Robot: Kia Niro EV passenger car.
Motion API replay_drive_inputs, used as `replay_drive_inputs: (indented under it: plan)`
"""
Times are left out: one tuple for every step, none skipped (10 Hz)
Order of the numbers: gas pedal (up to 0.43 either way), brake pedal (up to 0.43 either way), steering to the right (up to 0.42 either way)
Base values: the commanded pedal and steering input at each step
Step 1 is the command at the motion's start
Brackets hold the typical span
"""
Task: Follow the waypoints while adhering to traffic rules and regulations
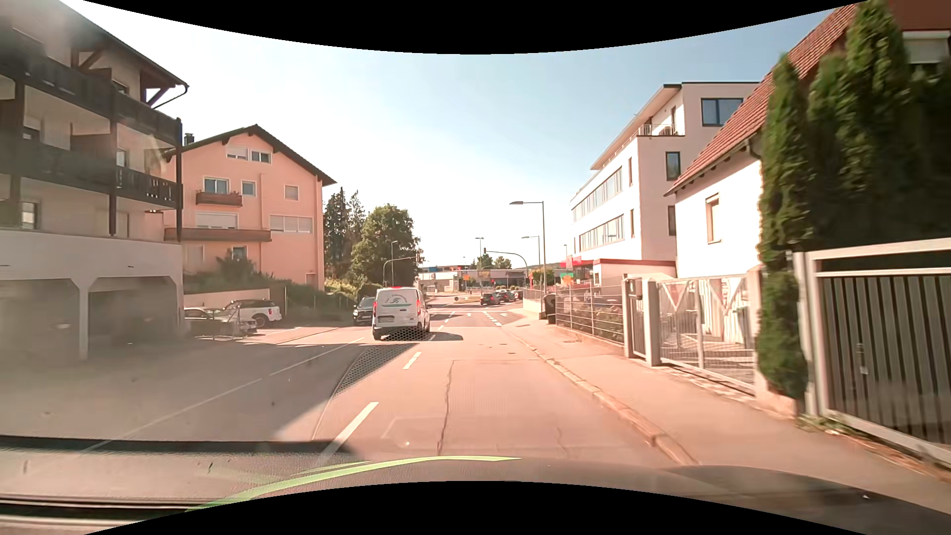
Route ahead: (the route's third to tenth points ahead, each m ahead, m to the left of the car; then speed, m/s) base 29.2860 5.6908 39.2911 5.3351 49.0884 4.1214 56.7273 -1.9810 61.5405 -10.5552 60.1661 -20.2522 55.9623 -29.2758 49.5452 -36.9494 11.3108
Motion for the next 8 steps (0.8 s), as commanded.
replay_drive_inputs:
  plan:
    - [0.0,0.213,-0.005]
    - [0.0,0.22,-0.005]
    - [0.0,0.22,-0.005]
    - [0.0,0.22,-0.004]
    - [0.0,0.226,-0.004]
    - [0.0,0.22,-0.004]
    - [0.0,0.22,-0.004]
    - [0.0,0.22,-0.003]
